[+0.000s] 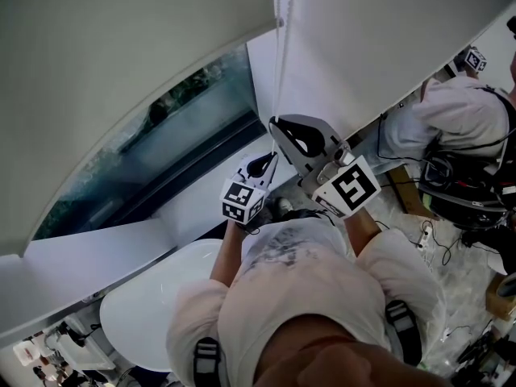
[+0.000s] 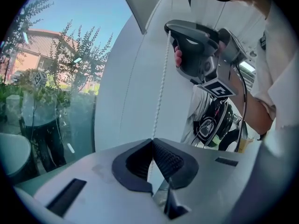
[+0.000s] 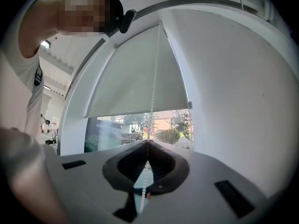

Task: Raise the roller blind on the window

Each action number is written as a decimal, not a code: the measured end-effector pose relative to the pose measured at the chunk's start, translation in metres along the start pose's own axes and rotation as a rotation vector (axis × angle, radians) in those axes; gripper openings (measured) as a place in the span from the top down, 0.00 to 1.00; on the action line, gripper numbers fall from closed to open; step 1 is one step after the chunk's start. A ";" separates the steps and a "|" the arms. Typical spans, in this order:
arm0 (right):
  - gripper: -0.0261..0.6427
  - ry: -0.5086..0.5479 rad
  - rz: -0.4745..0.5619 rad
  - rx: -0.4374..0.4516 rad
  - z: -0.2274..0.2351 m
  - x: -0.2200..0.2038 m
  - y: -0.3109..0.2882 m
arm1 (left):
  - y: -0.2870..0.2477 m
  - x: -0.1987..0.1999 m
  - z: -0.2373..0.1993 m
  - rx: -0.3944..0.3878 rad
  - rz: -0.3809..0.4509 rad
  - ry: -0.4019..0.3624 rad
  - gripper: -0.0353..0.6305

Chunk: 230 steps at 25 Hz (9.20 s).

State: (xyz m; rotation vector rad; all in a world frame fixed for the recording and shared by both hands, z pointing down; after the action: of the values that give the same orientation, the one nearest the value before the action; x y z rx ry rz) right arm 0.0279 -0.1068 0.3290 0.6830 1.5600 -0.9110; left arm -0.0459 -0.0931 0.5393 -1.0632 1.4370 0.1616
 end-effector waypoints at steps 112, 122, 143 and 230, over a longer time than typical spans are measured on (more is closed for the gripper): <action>0.87 -0.111 -0.527 0.129 -0.041 -0.236 -0.055 | 0.076 0.097 0.015 -0.006 0.214 -0.068 0.93; 0.87 -0.128 -0.605 0.155 -0.054 -0.266 -0.052 | 0.067 0.065 0.016 -0.003 0.160 -0.025 0.93; 0.86 -0.132 -0.584 0.239 -0.071 -0.271 -0.029 | 0.055 0.041 0.015 -0.002 0.107 -0.023 0.93; 0.87 -0.063 -0.138 0.018 -0.025 -0.078 -0.013 | -0.028 -0.099 -0.006 -0.025 -0.159 0.091 0.93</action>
State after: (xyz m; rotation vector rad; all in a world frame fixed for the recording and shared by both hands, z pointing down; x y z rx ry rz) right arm 0.0179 -0.0881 0.4094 0.5588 1.5589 -1.0408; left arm -0.0521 -0.0646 0.6379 -1.2134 1.4275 0.0167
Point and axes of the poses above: the fingertips, and each gripper's own axes: y backward along the fingers, z to its right, x out of its top, the point moved 6 cm from there along y, backward along the fingers, and after that the axes turned 15 degrees about -z, right-handed, at the moved point
